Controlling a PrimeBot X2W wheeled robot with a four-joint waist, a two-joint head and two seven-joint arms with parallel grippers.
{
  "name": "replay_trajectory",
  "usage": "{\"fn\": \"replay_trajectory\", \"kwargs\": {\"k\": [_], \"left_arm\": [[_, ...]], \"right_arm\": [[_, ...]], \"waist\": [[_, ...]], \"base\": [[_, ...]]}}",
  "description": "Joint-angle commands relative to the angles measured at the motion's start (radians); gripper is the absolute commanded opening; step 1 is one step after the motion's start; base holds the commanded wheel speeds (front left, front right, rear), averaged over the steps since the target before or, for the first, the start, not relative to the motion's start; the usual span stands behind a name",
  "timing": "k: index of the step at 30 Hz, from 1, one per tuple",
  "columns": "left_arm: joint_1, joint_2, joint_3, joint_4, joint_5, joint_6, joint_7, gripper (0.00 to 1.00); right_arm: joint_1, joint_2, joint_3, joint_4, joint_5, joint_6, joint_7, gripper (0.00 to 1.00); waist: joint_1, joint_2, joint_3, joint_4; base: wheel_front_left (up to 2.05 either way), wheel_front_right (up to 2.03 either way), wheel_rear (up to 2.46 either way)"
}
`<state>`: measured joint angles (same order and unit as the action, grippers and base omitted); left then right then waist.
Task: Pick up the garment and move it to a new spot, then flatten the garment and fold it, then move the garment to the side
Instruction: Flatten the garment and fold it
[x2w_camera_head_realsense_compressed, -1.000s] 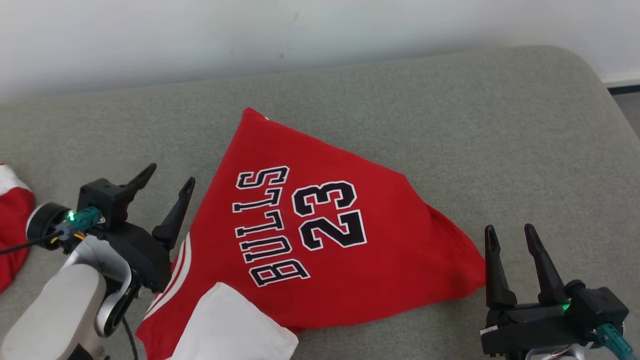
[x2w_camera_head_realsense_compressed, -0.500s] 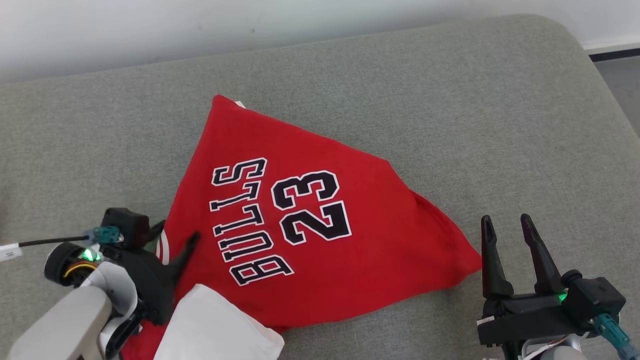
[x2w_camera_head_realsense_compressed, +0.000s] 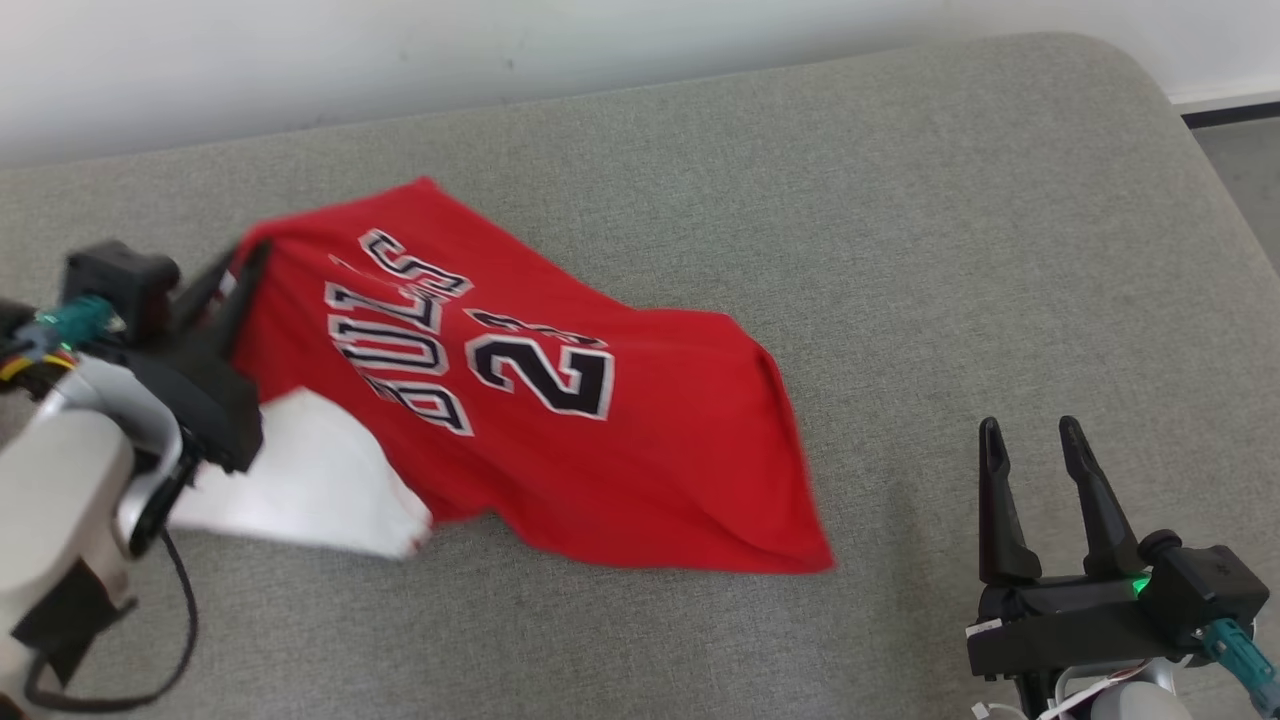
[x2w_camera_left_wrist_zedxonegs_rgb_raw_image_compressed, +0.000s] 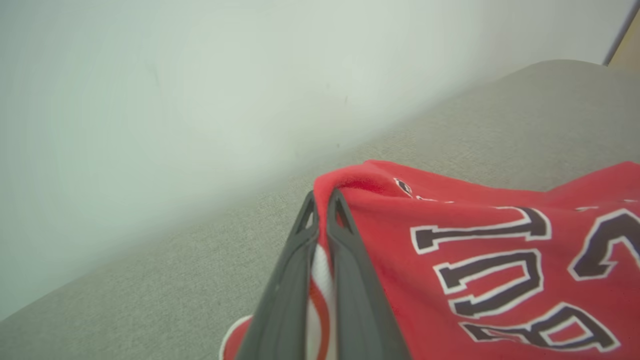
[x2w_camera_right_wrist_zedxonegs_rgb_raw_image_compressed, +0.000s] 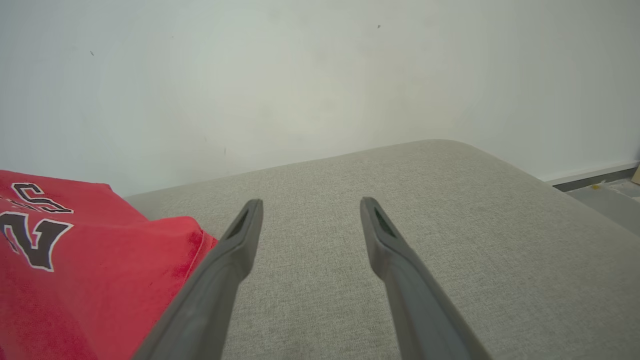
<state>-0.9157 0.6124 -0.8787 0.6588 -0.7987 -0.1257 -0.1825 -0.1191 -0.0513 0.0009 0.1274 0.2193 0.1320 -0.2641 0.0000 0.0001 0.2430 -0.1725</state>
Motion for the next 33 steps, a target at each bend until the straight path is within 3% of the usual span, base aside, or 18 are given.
{"fn": "replay_trajectory", "kwargs": {"k": [1, 6, 7, 8, 9, 15, 24, 33], "left_arm": [[-0.031, 0.005, 0.015, 0.022, 0.017, 0.023, -0.027, 0.0], [-0.034, -0.01, 0.025, 0.075, 0.029, 0.029, -0.058, 0.0], [-0.025, -0.014, 0.02, 0.087, 0.031, 0.027, -0.06, 0.25], [-0.022, -0.018, 0.021, 0.097, 0.031, 0.025, -0.064, 0.43], [-0.015, -0.028, 0.024, 0.111, 0.033, 0.024, -0.071, 1.0], [0.022, -0.052, 0.065, 0.111, 0.042, 0.037, -0.083, 1.0], [0.257, -0.068, 0.374, -0.202, 0.154, 0.12, -0.083, 1.0], [0.575, -0.186, 0.627, -0.448, 0.307, 0.143, -0.083, 1.0]], "right_arm": [[-0.005, 0.001, -0.008, -0.004, -0.01, -0.003, 0.0, 1.0], [-0.01, 0.001, -0.012, -0.004, -0.01, -0.003, 0.0, 1.0], [-0.011, 0.002, -0.011, -0.003, -0.009, -0.002, 0.0, 1.0], [-0.012, 0.001, -0.012, -0.001, -0.008, -0.003, 0.0, 1.0], [-0.012, 0.001, -0.013, 0.002, -0.006, -0.003, 0.0, 1.0], [-0.004, 0.001, -0.015, 0.005, -0.013, -0.003, 0.0, 1.0], [0.027, 0.001, -0.009, -0.006, -0.02, -0.003, 0.0, 1.0], [0.066, -0.01, -0.006, -0.004, -0.026, -0.003, 0.0, 1.0]], "waist": [[0.0, -0.0001, -0.001, -0.002], [0.0, -0.0001, 0.002, -0.007], [0.0, -0.0001, 0.003, -0.008], [0.0, -0.0001, 0.003, -0.008], [0.0, -0.0001, 0.001, -0.004], [0.0, -0.0001, -0.031, 0.026], [0.0, -0.0001, -0.102, 0.102], [0.0, -0.0001, -0.155, 0.17]], "base": [[0.0, 0.0, 0.0], [0.0, 0.0, 0.0], [0.0, 0.0, 0.0], [0.0, 0.0, 0.0], [0.0, 0.0, 0.0], [0.0, 0.0, 0.0], [0.0, 0.0, 0.0], [0.0, 0.0, 0.0]]}}
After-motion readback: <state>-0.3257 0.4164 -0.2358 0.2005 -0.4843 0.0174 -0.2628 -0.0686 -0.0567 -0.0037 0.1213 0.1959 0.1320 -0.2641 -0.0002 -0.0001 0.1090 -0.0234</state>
